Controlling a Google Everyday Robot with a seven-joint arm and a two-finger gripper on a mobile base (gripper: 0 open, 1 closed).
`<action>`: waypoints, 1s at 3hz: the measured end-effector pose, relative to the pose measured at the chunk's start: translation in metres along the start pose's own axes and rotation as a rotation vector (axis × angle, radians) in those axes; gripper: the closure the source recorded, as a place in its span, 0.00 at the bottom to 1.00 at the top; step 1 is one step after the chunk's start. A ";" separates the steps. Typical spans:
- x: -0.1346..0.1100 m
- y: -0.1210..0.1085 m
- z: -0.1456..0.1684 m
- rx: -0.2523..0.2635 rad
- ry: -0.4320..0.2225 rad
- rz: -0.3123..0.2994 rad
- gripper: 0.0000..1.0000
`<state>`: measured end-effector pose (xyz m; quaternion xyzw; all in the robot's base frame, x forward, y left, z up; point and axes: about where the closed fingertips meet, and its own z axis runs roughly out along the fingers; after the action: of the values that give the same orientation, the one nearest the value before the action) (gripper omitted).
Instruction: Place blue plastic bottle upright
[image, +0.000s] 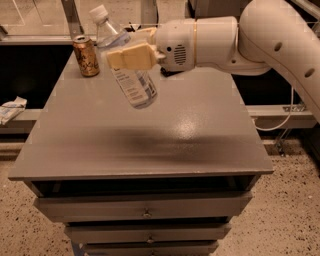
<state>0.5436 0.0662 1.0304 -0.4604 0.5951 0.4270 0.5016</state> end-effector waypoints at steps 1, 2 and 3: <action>-0.001 0.001 0.004 0.003 0.010 -0.040 1.00; 0.009 0.003 -0.021 0.037 -0.143 -0.013 1.00; 0.011 0.006 -0.041 0.053 -0.216 -0.060 1.00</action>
Offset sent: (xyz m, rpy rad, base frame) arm -0.0158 -0.0332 0.0027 0.2391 -0.1112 -0.0802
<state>0.5288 0.0261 1.0248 -0.4161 0.5346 0.4429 0.5872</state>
